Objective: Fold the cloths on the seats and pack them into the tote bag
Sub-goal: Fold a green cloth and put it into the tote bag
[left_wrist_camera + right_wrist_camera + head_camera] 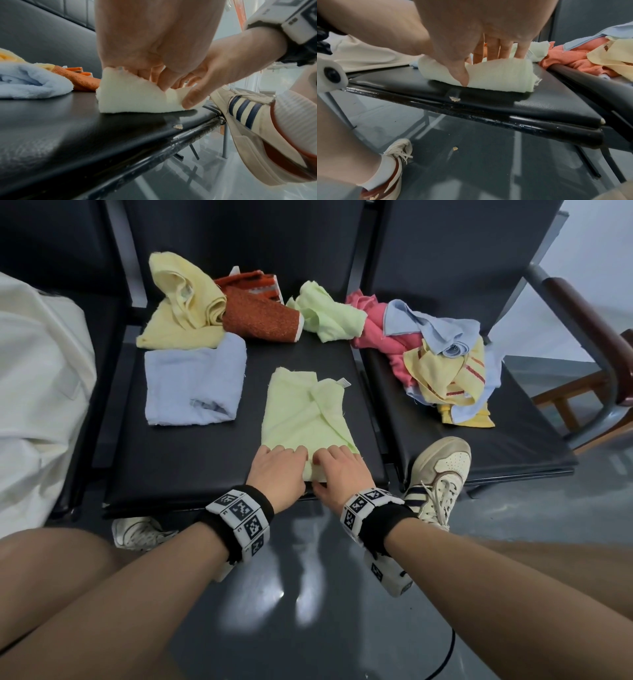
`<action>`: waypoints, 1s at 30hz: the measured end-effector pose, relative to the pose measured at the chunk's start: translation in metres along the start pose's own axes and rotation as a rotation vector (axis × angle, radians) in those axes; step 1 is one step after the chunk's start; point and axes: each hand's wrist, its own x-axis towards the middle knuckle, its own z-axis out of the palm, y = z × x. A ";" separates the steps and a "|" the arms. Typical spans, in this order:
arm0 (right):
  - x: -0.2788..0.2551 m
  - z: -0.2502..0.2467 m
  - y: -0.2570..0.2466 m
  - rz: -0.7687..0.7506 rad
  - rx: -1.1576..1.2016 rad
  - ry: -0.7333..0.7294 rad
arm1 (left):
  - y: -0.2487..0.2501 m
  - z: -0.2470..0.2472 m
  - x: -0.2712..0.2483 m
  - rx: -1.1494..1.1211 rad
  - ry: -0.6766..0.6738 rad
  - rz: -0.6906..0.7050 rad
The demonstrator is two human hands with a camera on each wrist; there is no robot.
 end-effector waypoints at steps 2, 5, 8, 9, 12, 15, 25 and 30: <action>-0.001 0.001 0.000 -0.014 -0.009 -0.030 | -0.001 0.000 0.001 -0.009 -0.027 -0.006; -0.001 0.001 -0.001 -0.001 0.037 -0.027 | -0.002 0.000 0.000 -0.027 -0.030 0.002; 0.004 -0.003 -0.002 0.010 0.029 -0.072 | -0.003 -0.002 -0.001 -0.066 0.007 0.000; 0.006 -0.005 -0.002 0.010 0.020 -0.090 | -0.003 -0.002 -0.001 -0.073 0.024 0.005; 0.011 -0.009 -0.004 0.013 -0.005 -0.136 | -0.003 -0.004 -0.003 -0.035 0.095 0.049; 0.013 -0.013 -0.006 0.024 -0.009 -0.168 | -0.001 -0.008 -0.006 0.022 0.092 0.077; 0.009 -0.017 -0.008 0.090 0.100 -0.149 | -0.003 -0.009 -0.006 0.032 0.011 0.066; 0.004 -0.015 -0.006 0.039 0.060 -0.103 | -0.004 -0.006 -0.003 -0.029 -0.009 0.028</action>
